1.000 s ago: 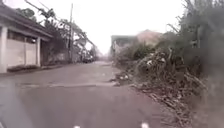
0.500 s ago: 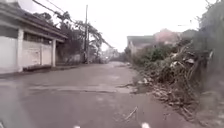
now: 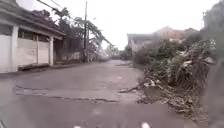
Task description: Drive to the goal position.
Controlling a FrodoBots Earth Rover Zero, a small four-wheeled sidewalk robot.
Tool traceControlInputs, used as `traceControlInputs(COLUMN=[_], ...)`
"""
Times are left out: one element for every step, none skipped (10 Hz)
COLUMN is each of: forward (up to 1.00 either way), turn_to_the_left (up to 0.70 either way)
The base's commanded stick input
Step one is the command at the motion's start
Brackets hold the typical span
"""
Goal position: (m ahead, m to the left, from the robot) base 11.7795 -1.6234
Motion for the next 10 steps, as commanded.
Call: traceControlInputs(forward=[1.00,1.00,1.00,1.00,1.00,1.00,1.00,1.00,1.00,1.00], turn_to_the_left=[0.01,0.01,0.01,0.01,0.01,0.01,0.01,0.01,0.01,0.01])
